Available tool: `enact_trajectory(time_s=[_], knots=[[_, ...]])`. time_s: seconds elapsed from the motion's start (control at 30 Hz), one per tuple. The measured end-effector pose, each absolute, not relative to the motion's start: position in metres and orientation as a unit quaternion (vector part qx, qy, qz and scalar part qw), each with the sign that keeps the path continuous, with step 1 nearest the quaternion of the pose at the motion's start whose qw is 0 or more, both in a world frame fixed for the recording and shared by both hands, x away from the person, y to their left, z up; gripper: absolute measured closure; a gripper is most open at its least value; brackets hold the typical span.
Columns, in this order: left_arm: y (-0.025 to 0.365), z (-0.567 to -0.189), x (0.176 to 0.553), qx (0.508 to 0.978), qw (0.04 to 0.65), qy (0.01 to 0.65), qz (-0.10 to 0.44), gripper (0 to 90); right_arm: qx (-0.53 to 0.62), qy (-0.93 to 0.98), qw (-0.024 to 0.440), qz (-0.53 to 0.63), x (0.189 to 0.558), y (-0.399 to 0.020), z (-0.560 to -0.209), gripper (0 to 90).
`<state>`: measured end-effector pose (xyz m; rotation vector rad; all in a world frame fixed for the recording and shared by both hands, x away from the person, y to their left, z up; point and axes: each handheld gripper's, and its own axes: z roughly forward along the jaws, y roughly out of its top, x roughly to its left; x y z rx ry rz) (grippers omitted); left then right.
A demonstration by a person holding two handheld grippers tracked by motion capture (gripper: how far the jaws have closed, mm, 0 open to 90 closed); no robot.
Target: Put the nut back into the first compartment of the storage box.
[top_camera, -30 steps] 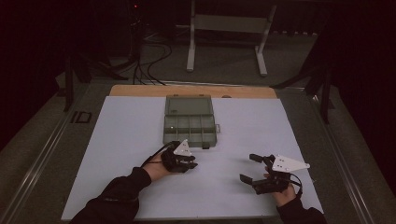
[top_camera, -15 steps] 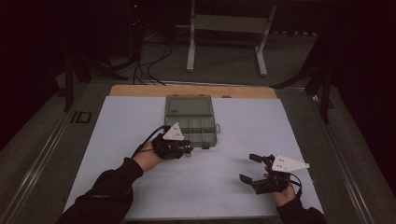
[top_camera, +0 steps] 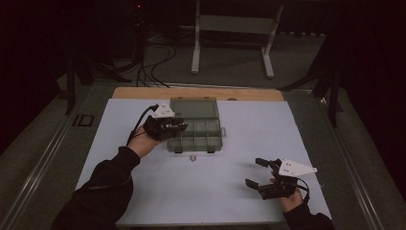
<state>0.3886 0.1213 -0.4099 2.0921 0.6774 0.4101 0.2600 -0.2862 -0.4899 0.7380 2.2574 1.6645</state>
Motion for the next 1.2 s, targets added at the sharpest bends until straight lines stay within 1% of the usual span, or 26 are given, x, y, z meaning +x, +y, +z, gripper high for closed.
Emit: enact_trajectory(time_s=[0.37,0.57,1.0,1.13,1.2], knots=[[0.134,-0.424,0.420,0.812,0.441,0.336,0.183,69.9,0.251,0.773,0.119,0.570,0.260,-0.286,-0.490,12.1],[0.140,-0.437,0.432,0.796,0.449,0.366,0.178,69.9,0.251,0.773,0.118,0.570,0.260,-0.285,-0.490,12.1],[0.136,-0.479,0.443,0.807,0.414,0.388,0.162,69.8,0.250,0.773,0.115,0.571,0.260,-0.285,-0.490,12.1],[0.135,-0.487,0.446,0.810,0.399,0.393,0.173,69.7,0.250,0.773,0.115,0.572,0.260,-0.285,-0.490,12.1],[0.134,-0.491,0.447,0.811,0.397,0.395,0.169,69.7,0.251,0.773,0.113,0.572,0.260,-0.286,-0.491,12.1]])
